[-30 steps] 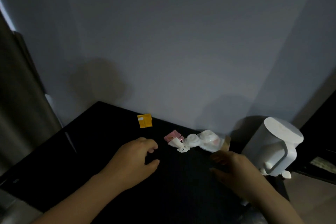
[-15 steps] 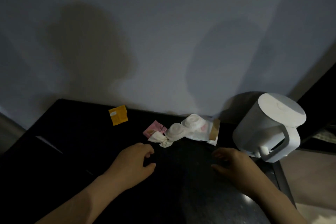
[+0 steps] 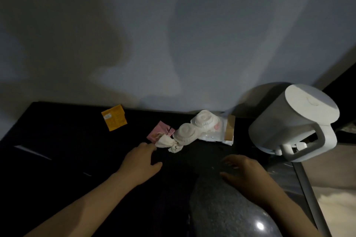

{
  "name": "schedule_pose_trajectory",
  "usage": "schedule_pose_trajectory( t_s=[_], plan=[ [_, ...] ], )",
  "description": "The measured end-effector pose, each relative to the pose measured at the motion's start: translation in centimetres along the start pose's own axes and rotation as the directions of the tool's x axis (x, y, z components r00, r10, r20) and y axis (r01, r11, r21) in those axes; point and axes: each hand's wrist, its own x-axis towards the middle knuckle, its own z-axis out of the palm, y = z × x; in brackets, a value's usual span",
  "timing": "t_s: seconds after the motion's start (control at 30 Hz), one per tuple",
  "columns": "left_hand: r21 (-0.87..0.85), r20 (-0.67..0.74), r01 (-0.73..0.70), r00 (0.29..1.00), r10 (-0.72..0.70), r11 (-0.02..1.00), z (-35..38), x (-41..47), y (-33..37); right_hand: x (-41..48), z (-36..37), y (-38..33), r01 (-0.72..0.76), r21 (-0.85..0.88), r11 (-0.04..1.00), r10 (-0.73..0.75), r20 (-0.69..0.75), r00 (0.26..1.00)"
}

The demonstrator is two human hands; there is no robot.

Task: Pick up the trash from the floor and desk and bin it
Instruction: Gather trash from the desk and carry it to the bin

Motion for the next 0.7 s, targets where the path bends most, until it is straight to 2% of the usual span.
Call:
schedule_pose_trajectory(
  t_s=[0.23, 0.5, 0.7],
  plan=[
    [0.014, 0.004, 0.027, 1.000, -0.027, 1.000, 2.5, 7.0, -0.7, 3.7, 1.0, -1.1, -0.027, 0.021, 0.999, 0.027, 0.022, 0.999],
    [0.129, 0.081, 0.051, 0.995, -0.061, 0.990, 6.8, 12.8, -0.2, 5.7, 2.5, 0.5, -0.071, 0.039, 0.997, 0.071, 0.006, 0.997],
    [0.103, 0.072, 0.143, 0.986, -0.151, 0.984, 8.8, 15.6, 0.1, 6.1, 3.2, 2.1, -0.117, 0.043, 0.992, 0.116, 0.014, 0.993]
  ],
)
